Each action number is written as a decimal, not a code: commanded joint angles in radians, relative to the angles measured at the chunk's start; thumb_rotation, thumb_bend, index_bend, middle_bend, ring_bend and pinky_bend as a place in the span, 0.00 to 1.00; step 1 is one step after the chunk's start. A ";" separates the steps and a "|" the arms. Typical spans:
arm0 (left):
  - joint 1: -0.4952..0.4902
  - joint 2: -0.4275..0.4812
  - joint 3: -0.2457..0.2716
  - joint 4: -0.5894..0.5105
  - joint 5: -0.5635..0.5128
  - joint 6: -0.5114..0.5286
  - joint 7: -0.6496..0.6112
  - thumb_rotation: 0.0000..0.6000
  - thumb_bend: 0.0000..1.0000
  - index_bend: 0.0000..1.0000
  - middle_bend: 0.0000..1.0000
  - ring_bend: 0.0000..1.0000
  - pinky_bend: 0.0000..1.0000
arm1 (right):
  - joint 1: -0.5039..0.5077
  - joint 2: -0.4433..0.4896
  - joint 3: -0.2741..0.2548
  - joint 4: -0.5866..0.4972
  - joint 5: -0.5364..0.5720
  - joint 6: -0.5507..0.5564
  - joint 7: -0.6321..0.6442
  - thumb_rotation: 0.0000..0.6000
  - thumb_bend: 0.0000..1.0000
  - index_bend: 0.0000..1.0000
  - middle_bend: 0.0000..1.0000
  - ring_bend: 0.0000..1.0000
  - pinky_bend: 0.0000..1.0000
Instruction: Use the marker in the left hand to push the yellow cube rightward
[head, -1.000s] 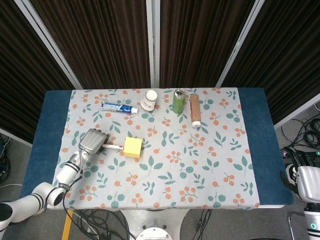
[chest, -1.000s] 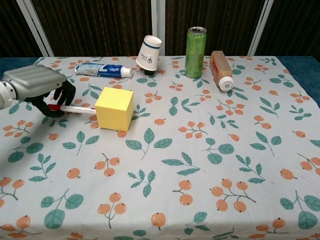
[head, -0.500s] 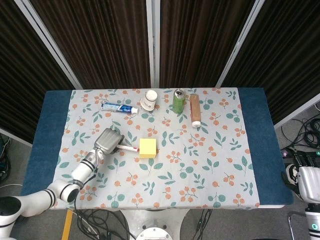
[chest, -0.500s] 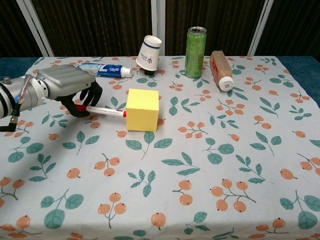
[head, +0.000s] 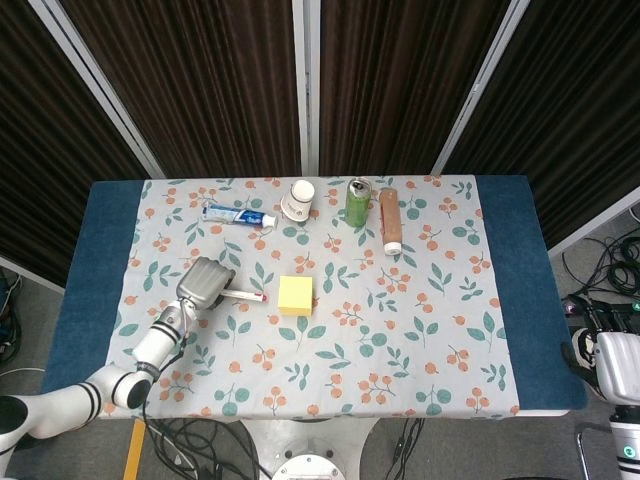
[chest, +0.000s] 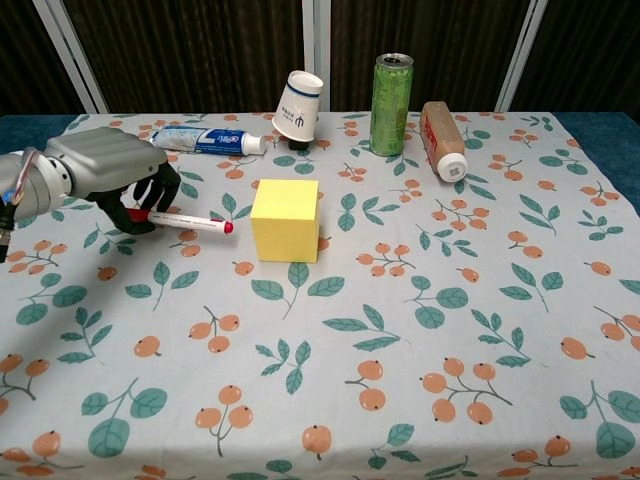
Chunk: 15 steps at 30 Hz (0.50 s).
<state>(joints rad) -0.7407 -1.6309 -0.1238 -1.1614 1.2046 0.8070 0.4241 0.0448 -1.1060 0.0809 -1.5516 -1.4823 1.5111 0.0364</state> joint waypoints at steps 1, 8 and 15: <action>-0.004 0.000 0.001 -0.014 -0.011 0.000 0.012 1.00 0.44 0.68 0.69 0.51 0.56 | -0.001 0.000 0.000 0.001 0.000 0.001 0.003 1.00 0.25 0.16 0.31 0.18 0.29; -0.055 -0.044 -0.022 -0.008 -0.058 -0.037 0.051 1.00 0.44 0.68 0.69 0.51 0.56 | -0.005 0.006 -0.001 0.002 0.003 0.003 0.003 1.00 0.25 0.16 0.31 0.18 0.29; -0.103 -0.088 -0.046 0.007 -0.111 -0.059 0.082 1.00 0.44 0.68 0.69 0.51 0.56 | -0.002 0.008 0.001 0.001 0.005 -0.002 0.003 1.00 0.25 0.16 0.31 0.18 0.29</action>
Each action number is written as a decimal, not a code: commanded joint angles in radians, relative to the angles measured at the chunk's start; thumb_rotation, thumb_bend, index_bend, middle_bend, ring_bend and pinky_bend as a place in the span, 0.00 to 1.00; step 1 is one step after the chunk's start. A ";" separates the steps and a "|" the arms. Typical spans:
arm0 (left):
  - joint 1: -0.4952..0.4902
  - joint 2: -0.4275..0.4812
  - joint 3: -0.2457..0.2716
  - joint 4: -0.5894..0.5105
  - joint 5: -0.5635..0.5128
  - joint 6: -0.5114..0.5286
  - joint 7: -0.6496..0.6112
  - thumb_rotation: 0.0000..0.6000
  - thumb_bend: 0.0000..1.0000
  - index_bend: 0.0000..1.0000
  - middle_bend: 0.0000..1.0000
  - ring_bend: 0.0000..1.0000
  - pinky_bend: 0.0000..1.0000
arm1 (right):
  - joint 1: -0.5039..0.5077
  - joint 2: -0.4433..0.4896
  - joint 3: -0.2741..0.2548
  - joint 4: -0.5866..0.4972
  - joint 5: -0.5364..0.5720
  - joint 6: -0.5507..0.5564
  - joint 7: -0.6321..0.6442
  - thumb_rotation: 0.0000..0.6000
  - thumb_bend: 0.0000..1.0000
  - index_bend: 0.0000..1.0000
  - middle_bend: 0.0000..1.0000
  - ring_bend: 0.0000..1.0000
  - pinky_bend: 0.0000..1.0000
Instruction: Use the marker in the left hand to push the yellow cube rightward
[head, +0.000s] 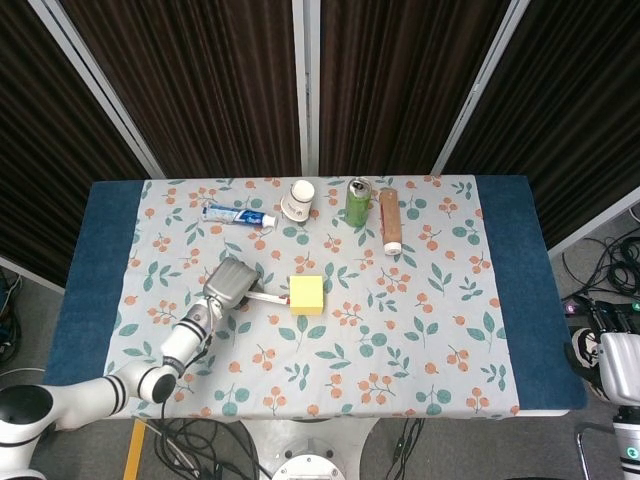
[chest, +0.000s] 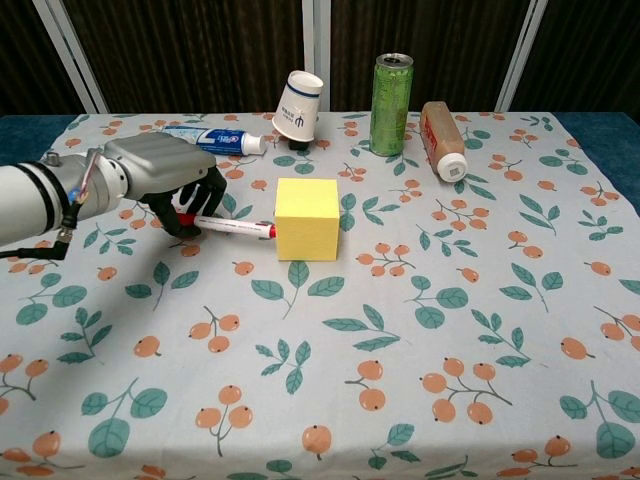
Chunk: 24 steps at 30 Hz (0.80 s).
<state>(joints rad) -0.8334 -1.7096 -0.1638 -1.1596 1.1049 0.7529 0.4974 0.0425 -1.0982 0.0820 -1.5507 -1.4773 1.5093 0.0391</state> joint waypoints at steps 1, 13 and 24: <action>-0.017 -0.015 -0.008 0.007 -0.018 -0.007 0.013 1.00 0.44 0.68 0.69 0.51 0.56 | 0.000 0.001 0.000 0.000 0.000 0.000 0.000 1.00 0.25 0.16 0.31 0.18 0.29; -0.101 -0.093 -0.040 0.063 -0.089 -0.033 0.050 1.00 0.44 0.68 0.69 0.51 0.56 | -0.003 0.002 0.000 0.006 0.005 -0.001 0.009 1.00 0.25 0.16 0.31 0.18 0.29; -0.176 -0.139 -0.071 0.114 -0.131 -0.050 0.062 1.00 0.44 0.68 0.69 0.51 0.56 | -0.008 0.004 0.003 0.012 0.012 0.002 0.015 1.00 0.25 0.16 0.31 0.18 0.29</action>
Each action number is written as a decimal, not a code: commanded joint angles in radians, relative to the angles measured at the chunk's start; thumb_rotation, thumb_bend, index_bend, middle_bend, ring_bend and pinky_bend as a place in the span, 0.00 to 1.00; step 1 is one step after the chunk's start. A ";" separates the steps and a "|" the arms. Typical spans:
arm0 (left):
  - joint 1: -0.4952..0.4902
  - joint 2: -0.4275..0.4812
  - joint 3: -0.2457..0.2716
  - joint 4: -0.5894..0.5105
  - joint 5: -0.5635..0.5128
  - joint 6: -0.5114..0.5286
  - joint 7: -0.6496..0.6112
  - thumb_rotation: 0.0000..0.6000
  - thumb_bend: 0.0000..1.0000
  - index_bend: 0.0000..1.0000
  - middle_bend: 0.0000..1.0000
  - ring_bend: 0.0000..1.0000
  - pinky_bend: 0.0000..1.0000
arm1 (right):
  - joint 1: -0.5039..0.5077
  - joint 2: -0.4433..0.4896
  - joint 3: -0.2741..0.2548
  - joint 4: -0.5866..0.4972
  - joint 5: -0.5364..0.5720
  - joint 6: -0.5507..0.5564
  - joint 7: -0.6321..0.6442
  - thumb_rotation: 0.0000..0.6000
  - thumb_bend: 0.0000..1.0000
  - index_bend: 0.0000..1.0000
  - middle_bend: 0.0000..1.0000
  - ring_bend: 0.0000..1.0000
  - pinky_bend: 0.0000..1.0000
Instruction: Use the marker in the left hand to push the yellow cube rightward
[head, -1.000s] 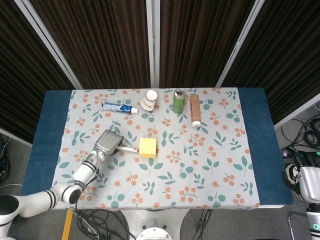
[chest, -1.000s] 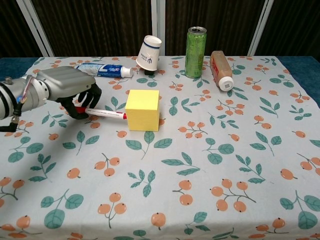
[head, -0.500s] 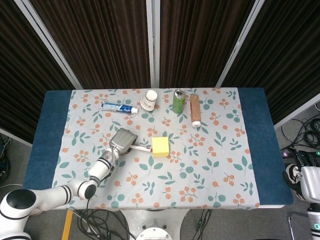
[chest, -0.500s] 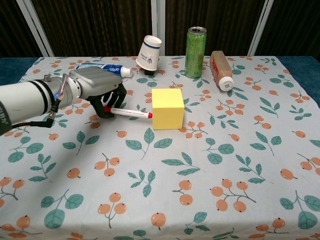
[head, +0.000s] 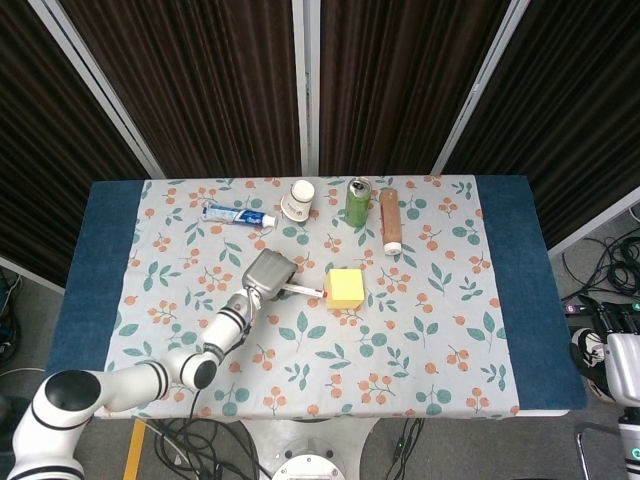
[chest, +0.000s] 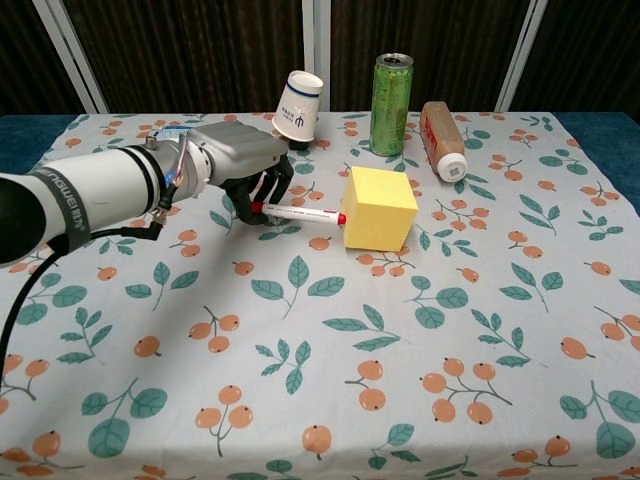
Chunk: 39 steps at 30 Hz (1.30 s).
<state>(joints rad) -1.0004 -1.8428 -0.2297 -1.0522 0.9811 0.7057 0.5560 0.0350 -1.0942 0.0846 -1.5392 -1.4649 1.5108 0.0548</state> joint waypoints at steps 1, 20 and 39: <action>-0.013 -0.007 -0.006 0.008 -0.012 -0.003 0.005 1.00 0.44 0.68 0.69 0.51 0.56 | 0.000 0.000 0.000 -0.001 -0.001 0.001 0.000 1.00 0.25 0.16 0.31 0.18 0.29; 0.222 0.249 0.125 -0.209 0.069 0.241 -0.098 1.00 0.44 0.67 0.68 0.51 0.56 | 0.001 -0.003 -0.001 0.002 -0.021 0.011 0.011 1.00 0.25 0.16 0.31 0.18 0.29; 0.389 0.309 0.182 -0.280 0.082 0.342 -0.143 1.00 0.30 0.37 0.42 0.32 0.41 | 0.005 -0.006 -0.001 -0.010 -0.030 0.015 0.013 1.00 0.26 0.16 0.32 0.18 0.29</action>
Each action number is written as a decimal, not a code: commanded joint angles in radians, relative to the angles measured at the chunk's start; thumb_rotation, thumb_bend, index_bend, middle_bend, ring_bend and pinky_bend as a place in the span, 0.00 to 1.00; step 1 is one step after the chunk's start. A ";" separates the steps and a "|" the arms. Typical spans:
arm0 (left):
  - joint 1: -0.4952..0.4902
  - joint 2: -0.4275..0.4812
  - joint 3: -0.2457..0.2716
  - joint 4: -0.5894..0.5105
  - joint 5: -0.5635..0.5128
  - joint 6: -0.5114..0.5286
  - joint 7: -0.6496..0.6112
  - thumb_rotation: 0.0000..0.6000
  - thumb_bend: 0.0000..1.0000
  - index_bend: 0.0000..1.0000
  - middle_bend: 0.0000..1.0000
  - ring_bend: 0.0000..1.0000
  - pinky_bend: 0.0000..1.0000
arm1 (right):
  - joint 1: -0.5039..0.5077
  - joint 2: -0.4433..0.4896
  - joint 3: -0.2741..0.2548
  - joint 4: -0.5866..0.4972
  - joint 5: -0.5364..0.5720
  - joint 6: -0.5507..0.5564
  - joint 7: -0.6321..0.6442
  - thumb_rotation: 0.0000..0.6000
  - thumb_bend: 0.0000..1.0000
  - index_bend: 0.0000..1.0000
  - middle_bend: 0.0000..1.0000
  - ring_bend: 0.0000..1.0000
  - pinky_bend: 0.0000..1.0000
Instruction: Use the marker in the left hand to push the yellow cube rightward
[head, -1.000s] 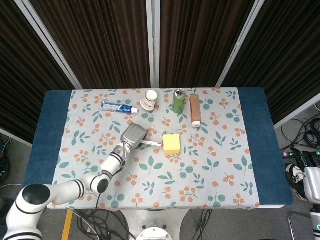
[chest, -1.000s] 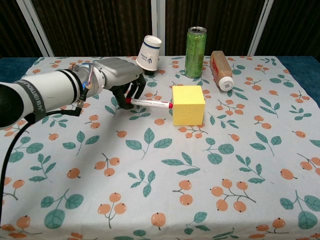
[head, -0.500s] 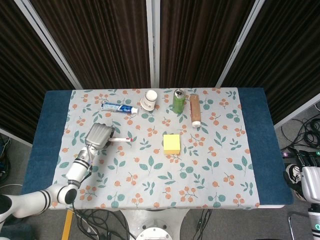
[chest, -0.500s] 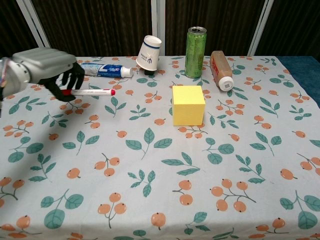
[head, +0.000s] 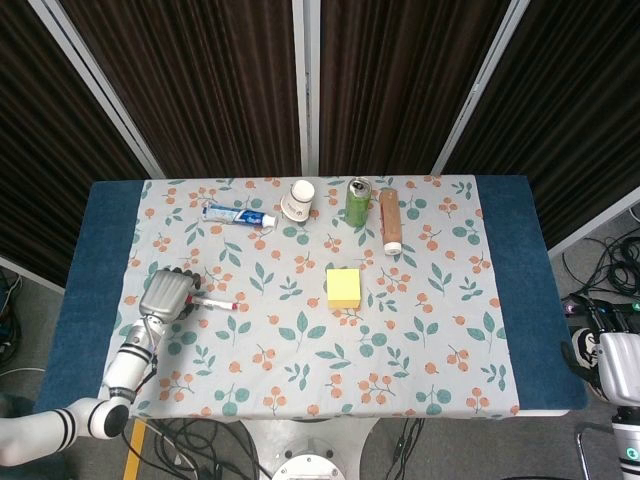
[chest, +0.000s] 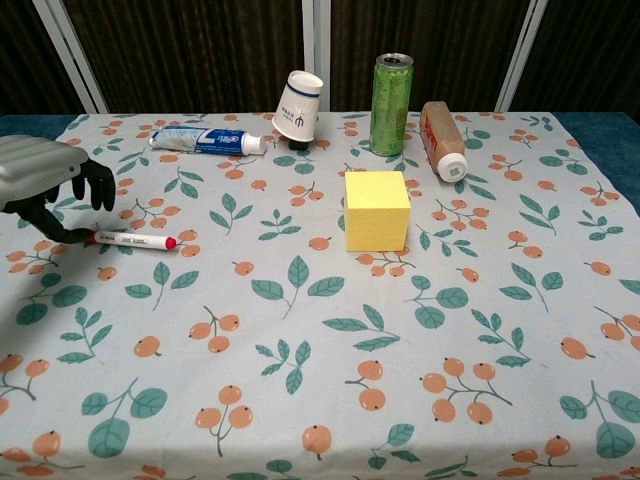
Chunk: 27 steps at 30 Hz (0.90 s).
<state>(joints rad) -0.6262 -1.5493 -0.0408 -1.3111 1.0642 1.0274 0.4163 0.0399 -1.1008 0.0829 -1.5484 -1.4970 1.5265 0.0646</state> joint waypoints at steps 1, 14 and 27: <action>0.025 0.024 -0.013 -0.032 0.002 0.040 -0.011 1.00 0.29 0.37 0.42 0.32 0.41 | 0.000 0.002 0.001 0.000 0.004 -0.003 0.006 1.00 0.25 0.16 0.32 0.18 0.29; 0.284 0.206 -0.031 -0.091 0.051 0.372 -0.197 1.00 0.15 0.30 0.30 0.21 0.31 | 0.021 0.012 0.002 0.023 0.019 -0.056 0.083 1.00 0.26 0.14 0.24 0.12 0.24; 0.463 0.286 0.081 -0.224 0.300 0.590 -0.271 1.00 0.13 0.29 0.28 0.21 0.27 | 0.017 0.024 -0.020 -0.049 -0.015 -0.048 0.067 1.00 0.26 0.11 0.19 0.08 0.19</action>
<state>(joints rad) -0.1846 -1.2817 0.0151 -1.5019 1.3211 1.5945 0.1552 0.0579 -1.0791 0.0660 -1.5935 -1.5080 1.4766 0.1308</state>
